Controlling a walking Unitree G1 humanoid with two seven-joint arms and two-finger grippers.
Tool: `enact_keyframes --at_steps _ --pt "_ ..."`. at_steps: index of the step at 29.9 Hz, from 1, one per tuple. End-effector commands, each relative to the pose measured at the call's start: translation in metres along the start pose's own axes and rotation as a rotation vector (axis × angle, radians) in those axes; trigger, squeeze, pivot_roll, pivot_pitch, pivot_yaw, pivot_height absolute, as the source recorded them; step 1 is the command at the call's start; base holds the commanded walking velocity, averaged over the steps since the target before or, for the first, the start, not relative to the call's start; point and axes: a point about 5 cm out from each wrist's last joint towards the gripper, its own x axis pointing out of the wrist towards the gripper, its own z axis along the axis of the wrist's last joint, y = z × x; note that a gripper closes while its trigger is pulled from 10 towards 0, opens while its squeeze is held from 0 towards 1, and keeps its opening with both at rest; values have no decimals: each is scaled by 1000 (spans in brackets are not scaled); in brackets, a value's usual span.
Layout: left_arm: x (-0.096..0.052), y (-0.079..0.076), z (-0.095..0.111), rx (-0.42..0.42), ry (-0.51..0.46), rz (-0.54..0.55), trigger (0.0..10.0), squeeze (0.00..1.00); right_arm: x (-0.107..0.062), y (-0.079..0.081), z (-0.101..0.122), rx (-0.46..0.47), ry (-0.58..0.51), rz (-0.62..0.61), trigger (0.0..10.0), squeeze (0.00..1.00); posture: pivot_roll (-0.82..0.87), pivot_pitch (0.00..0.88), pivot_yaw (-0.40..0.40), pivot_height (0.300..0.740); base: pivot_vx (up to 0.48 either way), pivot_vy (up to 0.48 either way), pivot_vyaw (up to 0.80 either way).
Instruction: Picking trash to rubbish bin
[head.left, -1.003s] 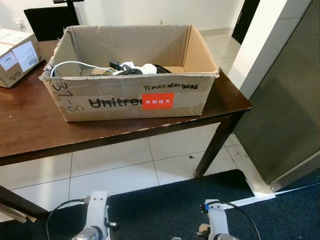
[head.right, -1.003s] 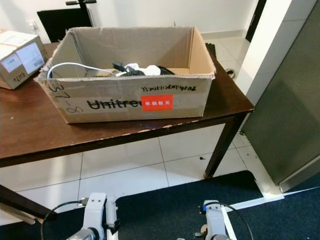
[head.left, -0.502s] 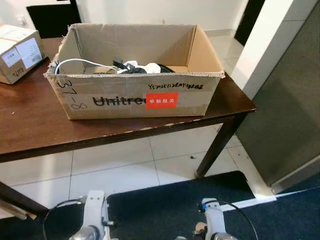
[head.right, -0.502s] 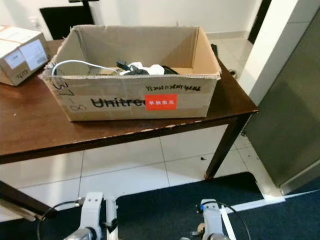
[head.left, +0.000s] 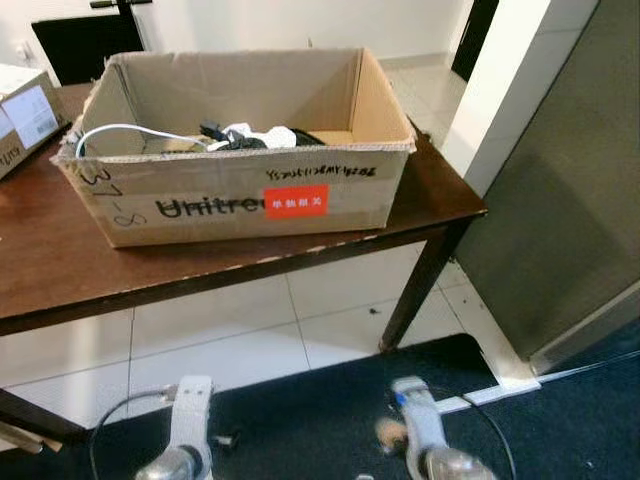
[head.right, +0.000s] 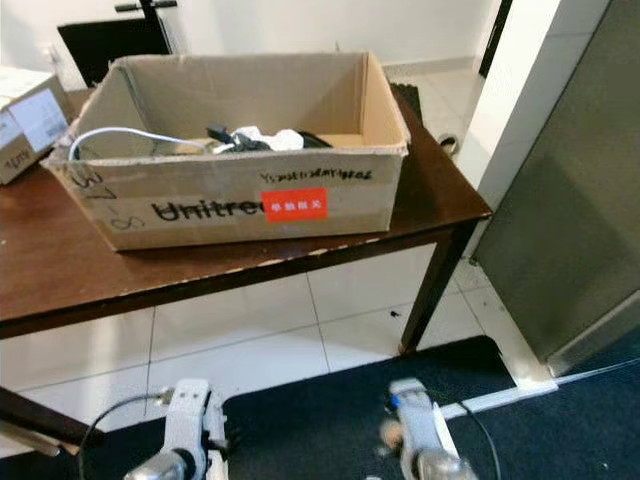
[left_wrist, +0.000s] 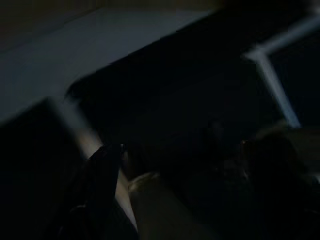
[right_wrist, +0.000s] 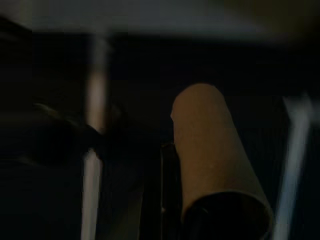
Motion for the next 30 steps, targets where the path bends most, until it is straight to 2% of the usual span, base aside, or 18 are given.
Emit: enact_keyframes --at_steps 1,3,4,6,7,8,11,14,15,18,19,21,22,24,25,27,28,30 --pt "-9 -3 6 164 -1 -171 10000 12 -6 10 28 -59 -95 247 10000 0 -23 158 29 740 0 0 0" --pt "-15 3 16 265 -14 -219 10000 8 -20 17 52 -50 -182 424 10000 0 -23 158 27 740 0 0 0" --pt "-21 10 30 302 -47 -246 10000 0 -35 18 76 -5 -260 526 10000 0 -23 158 27 740 0 0 0" --pt "-23 11 33 308 -55 -253 10000 0 -38 18 81 5 -276 546 10000 0 -23 158 27 740 0 0 0" --pt "-33 18 59 326 -121 -298 10000 0 -58 15 116 30 -405 635 10000 0 -20 154 21 740 0 0 0" --pt "-39 19 72 347 -149 -330 10000 0 -69 15 135 46 -471 683 10000 0 -20 154 21 740 0 0 0" --pt "-47 19 88 385 -179 -373 10000 0 -82 16 156 56 -546 740 10000 0 -21 151 20 740 0 0 0" --pt "-61 3 127 399 -278 -497 10000 0 -99 18 194 30 -695 779 10000 0 -22 144 20 740 0 0 0" --pt "-61 3 127 399 -278 -497 10000 0 -99 18 194 30 -695 779 10000 0 -22 144 20 740 0 0 0" --pt "-79 -18 177 422 -431 -603 10000 0 -117 19 234 0 -849 763 10000 0 -20 134 19 740 0 0 0" --pt "-79 -18 177 422 -431 -603 10000 0 -117 19 234 0 -849 763 10000 0 -20 134 19 740 0 0 0" --pt "-89 -28 211 443 -560 -617 10000 0 -129 20 256 -4 -925 750 10000 0 -18 128 17 740 0 0 0" --pt "-89 -28 211 443 -560 -617 10000 0 -129 20 256 -4 -925 750 10000 0 -18 128 17 740 0 0 0" --pt "-106 -40 258 443 -741 -627 10000 0 -143 20 282 -8 -996 733 10000 0 -18 120 16 740 0 0 0" --pt "-106 -40 258 443 -741 -627 10000 0 -143 20 282 -8 -996 733 10000 0 -18 120 16 740 0 0 0" --pt "-127 -50 302 421 -909 -649 10000 0 -157 23 304 -22 -1052 735 10000 0 -20 115 16 740 0 0 0" --pt "-127 -50 302 421 -909 -649 10000 0 -157 23 304 -22 -1052 735 10000 0 -20 115 16 740 0 0 0" --pt "-144 -59 328 431 -983 -685 10000 0 -167 26 322 -29 -1094 744 10000 0 -17 105 12 740 0 0 0"
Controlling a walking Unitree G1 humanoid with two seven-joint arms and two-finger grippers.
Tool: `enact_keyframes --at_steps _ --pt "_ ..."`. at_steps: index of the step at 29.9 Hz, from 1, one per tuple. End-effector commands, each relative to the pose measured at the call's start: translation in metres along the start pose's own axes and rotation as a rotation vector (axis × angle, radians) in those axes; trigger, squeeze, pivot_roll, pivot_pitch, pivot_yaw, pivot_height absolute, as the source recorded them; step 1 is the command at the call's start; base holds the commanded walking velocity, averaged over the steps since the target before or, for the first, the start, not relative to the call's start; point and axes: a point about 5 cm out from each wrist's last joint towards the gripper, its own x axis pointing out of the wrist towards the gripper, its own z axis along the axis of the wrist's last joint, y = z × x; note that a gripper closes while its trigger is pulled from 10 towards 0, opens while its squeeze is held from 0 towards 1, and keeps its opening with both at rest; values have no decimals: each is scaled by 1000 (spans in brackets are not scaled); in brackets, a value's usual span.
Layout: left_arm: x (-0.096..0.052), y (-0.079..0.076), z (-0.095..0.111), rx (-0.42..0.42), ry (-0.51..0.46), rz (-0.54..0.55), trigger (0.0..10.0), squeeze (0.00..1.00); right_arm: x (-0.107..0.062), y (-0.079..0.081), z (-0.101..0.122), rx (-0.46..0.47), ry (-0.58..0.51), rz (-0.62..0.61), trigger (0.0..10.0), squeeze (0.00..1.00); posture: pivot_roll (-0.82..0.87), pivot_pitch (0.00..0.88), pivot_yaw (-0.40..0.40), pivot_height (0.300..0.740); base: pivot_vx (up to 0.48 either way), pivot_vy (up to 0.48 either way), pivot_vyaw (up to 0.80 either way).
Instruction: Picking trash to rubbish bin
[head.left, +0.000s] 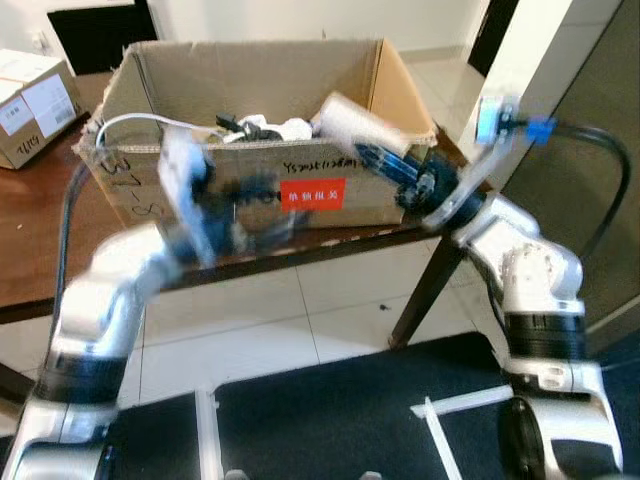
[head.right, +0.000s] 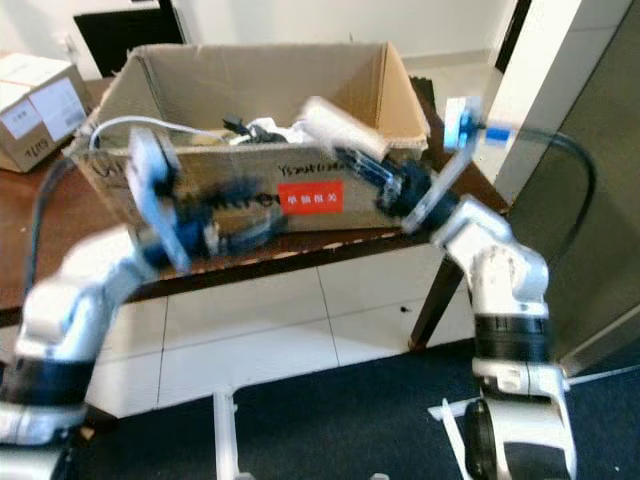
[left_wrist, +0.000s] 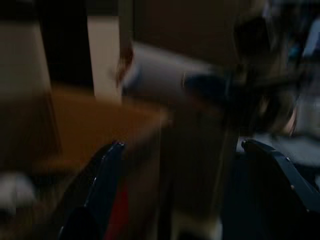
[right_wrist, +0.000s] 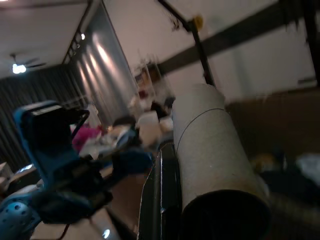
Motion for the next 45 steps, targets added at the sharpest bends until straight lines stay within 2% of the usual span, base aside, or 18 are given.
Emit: enact_keyframes --at_steps 1,5,6,8,9,10,11,12,13,14,15,21,22,27,33,36,39,45 --pt "2 0 4 -32 -10 -9 10000 0 1 -3 4 17 -11 -11 10000 0 -16 104 12 740 0 0 0" --pt "12 11 19 -4 -17 7 10000 0 13 -10 13 -41 -13 -57 10000 0 -15 101 9 740 0 0 0" --pt "16 20 25 21 -8 40 10000 0 19 -16 14 -104 17 -108 10000 0 -15 101 9 740 0 0 0" --pt "16 20 25 21 -8 40 10000 0 19 -16 14 -104 17 -108 10000 0 -15 101 9 740 0 0 0" --pt "20 33 28 57 23 96 10000 0 24 -24 12 -176 65 -174 10000 0 -18 97 10 740 0 0 0" --pt "20 33 28 57 23 96 10000 0 24 -24 12 -176 65 -174 10000 0 -18 97 10 740 0 0 0" --pt "20 49 25 141 108 175 10000 0 29 -33 7 -274 134 -245 10000 0 -19 97 12 740 0 0 0" --pt "20 49 25 141 108 175 10000 0 29 -33 7 -274 134 -245 10000 0 -19 97 12 740 0 0 0" --pt "19 62 22 206 181 231 10000 0 32 -39 1 -370 198 -301 10000 0 -19 97 12 740 0 0 0" --pt "19 62 22 206 181 231 10000 0 32 -39 1 -370 198 -301 10000 0 -19 97 12 740 0 0 0" --pt "16 74 17 265 262 283 10000 0 36 -44 -3 -452 240 -343 10000 0 -17 102 11 740 0 0 0" --pt "7 96 10 342 414 379 10000 0 43 -54 -12 -583 318 -441 10000 0 -17 121 16 740 0 0 0" --pt "5 106 10 364 465 422 10000 0 50 -59 -14 -638 355 -496 10000 0 -15 134 15 740 0 0 0" --pt "4 114 11 344 467 470 10000 0 58 -61 -12 -696 372 -539 10000 0 -9 150 8 740 0 0 0" --pt "9 120 12 231 377 509 10000 0 70 -59 -7 -763 388 -555 10000 0 -2 184 -7 740 0 0 0" --pt "9 120 12 224 371 512 10000 0 70 -59 -7 -766 389 -556 10000 0 -2 184 -7 740 0 0 0" --pt "15 119 10 126 312 486 10000 0 77 -56 -8 -777 416 -531 10000 0 8 219 -30 740 0 0 0" --pt "29 112 7 96 294 395 10000 0 84 -52 -10 -741 411 -509 10000 0 10 243 -42 740 0 0 0"
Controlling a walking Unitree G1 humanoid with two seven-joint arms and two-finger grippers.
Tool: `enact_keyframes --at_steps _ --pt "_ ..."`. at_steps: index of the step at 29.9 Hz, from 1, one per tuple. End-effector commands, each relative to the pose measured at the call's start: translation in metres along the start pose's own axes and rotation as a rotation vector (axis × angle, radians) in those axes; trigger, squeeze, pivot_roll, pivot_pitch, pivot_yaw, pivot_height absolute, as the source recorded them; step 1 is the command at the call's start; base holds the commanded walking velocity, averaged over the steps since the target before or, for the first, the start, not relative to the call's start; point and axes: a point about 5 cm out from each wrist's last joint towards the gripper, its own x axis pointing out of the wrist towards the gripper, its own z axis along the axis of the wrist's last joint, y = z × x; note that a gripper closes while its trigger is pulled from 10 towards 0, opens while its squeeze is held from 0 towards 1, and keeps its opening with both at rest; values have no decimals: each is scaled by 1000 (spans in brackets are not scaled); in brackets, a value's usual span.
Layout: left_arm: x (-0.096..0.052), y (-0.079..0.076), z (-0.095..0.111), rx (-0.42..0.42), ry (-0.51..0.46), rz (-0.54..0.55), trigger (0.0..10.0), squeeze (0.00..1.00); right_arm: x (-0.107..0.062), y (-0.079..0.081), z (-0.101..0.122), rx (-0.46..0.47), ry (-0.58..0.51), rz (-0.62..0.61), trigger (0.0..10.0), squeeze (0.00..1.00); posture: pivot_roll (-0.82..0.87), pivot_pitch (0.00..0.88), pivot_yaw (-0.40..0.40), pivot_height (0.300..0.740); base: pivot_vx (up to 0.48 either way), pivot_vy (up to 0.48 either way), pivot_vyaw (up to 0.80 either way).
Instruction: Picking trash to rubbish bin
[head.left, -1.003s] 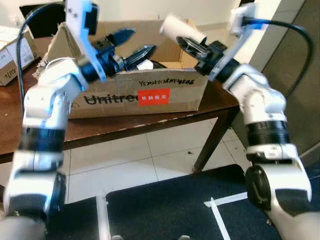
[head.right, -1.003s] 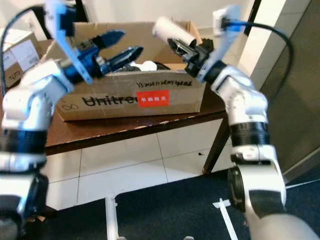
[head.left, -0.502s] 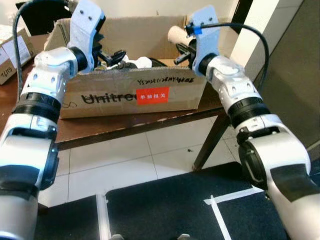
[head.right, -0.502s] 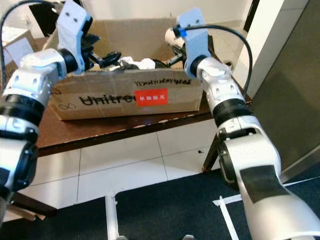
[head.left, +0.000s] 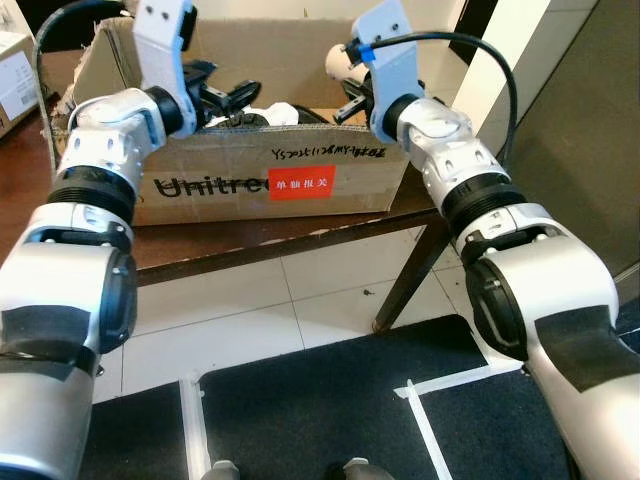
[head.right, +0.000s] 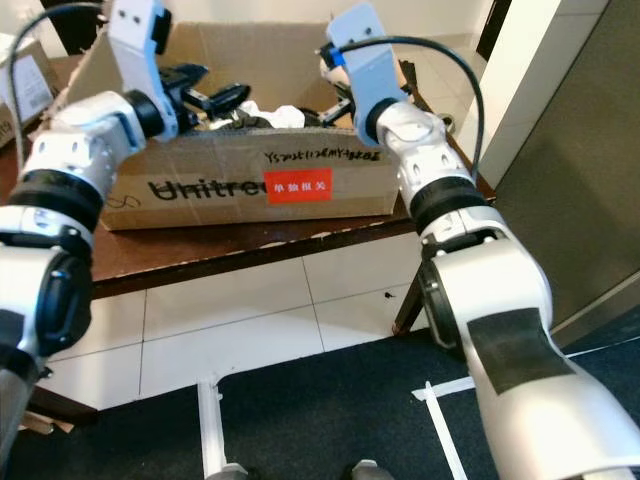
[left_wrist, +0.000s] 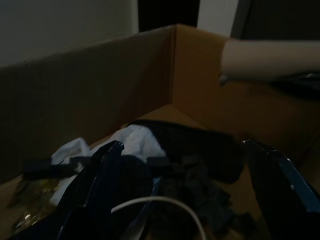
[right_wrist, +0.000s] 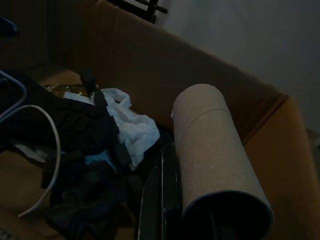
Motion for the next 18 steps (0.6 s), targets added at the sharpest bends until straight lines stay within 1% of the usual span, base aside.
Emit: enact_keyframes --at_steps 1,3,8,9,10,12,14,18 --pt "4 -5 5 -4 -11 -43 10000 0 1 6 -3 6 18 39 10000 0 10 250 -43 740 0 0 0" --pt "7 -8 8 -6 -18 -78 10000 0 2 11 -3 5 23 68 10000 0 10 255 -43 740 0 0 0" --pt "9 -9 12 31 2 -89 10000 0 3 12 -2 15 20 77 10000 0 10 253 -40 740 0 0 0" --pt "9 -10 14 53 11 -101 10000 0 4 12 0 16 18 82 10000 94 10 251 -40 740 0 0 0" --pt "9 -10 14 60 15 -109 10000 0 4 11 1 16 16 81 10000 1000 9 247 -37 740 0 0 0" --pt "9 -10 15 64 17 -115 10000 0 4 11 2 16 14 81 10000 1000 10 246 -37 740 0 0 0" --pt "9 -10 16 86 25 -118 10000 0 3 8 4 1 10 72 10000 1000 11 245 -34 740 0 0 0" --pt "7 -8 17 84 26 -122 10000 0 3 5 5 8 7 65 10000 1000 12 239 -29 740 0 0 0"
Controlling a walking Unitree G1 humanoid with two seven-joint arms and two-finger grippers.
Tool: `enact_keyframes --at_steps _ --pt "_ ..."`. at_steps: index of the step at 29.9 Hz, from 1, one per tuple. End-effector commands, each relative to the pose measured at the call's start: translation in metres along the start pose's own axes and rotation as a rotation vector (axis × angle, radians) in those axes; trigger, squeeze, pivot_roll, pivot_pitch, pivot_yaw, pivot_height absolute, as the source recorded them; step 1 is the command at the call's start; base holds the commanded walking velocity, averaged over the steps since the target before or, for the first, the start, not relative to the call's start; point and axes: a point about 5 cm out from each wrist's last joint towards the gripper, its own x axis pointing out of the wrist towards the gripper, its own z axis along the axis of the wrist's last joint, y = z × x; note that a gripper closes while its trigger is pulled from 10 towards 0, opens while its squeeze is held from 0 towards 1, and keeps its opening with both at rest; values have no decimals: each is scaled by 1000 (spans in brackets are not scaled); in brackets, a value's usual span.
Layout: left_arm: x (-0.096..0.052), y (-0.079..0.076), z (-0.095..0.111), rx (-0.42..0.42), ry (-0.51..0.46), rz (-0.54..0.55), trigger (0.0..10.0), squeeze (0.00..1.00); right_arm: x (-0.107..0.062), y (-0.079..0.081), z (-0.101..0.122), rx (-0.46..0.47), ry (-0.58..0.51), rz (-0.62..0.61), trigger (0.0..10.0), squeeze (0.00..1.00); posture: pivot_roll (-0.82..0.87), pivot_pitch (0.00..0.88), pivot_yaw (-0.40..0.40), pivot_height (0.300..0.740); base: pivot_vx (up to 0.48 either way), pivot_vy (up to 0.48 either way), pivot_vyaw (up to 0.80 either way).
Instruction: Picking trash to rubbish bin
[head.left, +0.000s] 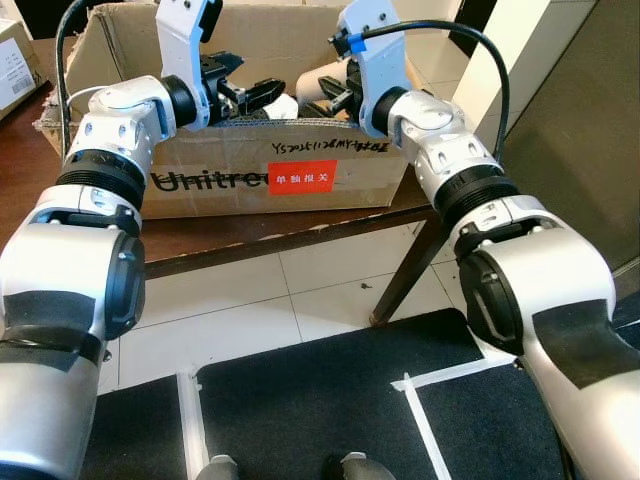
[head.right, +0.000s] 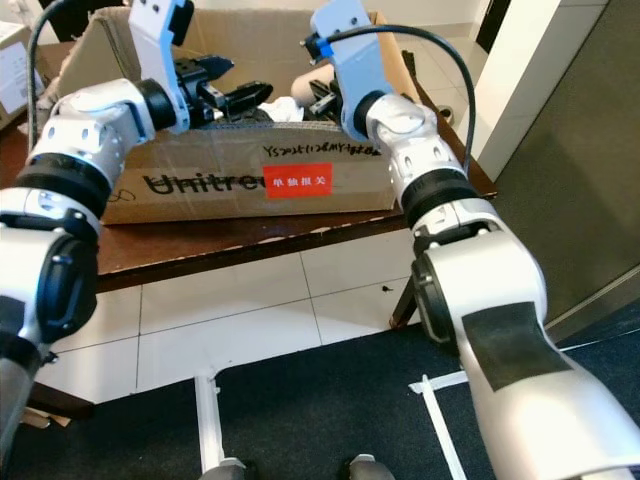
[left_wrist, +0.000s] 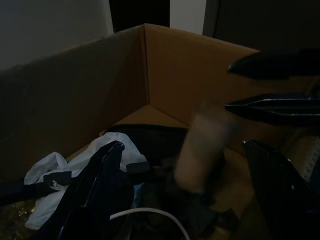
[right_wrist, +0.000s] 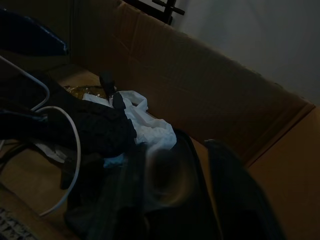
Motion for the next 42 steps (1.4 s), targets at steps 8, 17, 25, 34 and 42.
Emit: enact_keyframes --at_steps 8,17,25,34,42 --pt "-4 4 12 47 -2 -15 10000 0 -2 -7 2 22 7 -7 10000 0 13 231 -25 740 0 0 0" --pt "-22 2 46 24 -179 -253 10000 0 -13 -32 39 378 -251 89 10000 0 12 214 -15 740 0 0 0" --pt "-50 -27 1 -27 -92 -563 10000 0 -46 -4 5 493 -374 525 10000 0 13 200 -7 740 0 0 0" --pt "-70 -64 -44 -198 -21 -690 10000 0 -88 38 -42 646 -307 686 10000 0 6 209 -5 740 0 0 0" --pt "-86 -116 -109 -213 225 -679 10000 0 -131 84 -89 636 -38 838 10000 0 9 208 -1 740 0 0 0"
